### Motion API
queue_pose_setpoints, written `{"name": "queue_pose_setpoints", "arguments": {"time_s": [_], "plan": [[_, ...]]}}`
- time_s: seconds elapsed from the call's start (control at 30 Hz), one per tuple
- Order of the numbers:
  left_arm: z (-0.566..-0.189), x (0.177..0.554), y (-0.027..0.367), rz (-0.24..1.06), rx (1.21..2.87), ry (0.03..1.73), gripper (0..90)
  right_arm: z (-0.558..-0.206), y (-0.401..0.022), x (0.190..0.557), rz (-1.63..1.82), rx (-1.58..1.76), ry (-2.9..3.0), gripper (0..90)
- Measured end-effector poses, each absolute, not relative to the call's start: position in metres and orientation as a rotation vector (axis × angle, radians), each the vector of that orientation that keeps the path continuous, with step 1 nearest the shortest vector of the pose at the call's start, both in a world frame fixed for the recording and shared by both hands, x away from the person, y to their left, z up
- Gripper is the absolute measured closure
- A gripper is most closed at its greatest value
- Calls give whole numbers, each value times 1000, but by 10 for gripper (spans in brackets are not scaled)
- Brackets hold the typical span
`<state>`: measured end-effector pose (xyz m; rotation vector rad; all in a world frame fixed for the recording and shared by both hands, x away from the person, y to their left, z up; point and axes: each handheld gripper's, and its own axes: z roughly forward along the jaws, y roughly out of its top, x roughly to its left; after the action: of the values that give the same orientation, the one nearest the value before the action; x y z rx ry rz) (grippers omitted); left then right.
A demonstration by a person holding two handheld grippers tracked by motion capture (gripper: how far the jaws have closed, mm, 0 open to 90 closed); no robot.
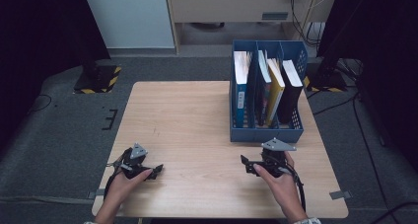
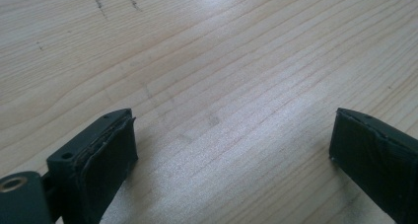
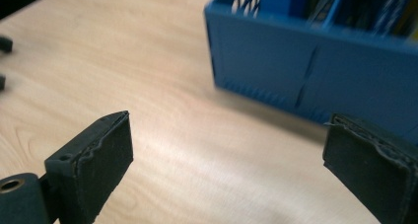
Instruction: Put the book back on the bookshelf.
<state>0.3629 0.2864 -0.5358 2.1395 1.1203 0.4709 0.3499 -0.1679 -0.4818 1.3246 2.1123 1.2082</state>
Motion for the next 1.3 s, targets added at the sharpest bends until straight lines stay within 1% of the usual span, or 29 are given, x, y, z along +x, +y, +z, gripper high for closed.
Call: {"name": "queue_pose_setpoints", "arguments": {"time_s": [0.13, 0.27, 0.57, 1.3], "plan": [[-536, 363, 286, 471, 2140, 1120, 32, -498, -162, 346, 1184, 1341, 2143, 53], [-536, 363, 286, 470, 2140, 1118, 32, -507, -156, 348, 1170, 1341, 2159, 53], [-536, 363, 286, 468, 2142, 1115, 32, -518, -142, 359, 1112, 1335, 2168, 52], [-536, 363, 286, 468, 2144, 1112, 32, -536, -144, 371, 1010, 1405, 2146, 51]]}}
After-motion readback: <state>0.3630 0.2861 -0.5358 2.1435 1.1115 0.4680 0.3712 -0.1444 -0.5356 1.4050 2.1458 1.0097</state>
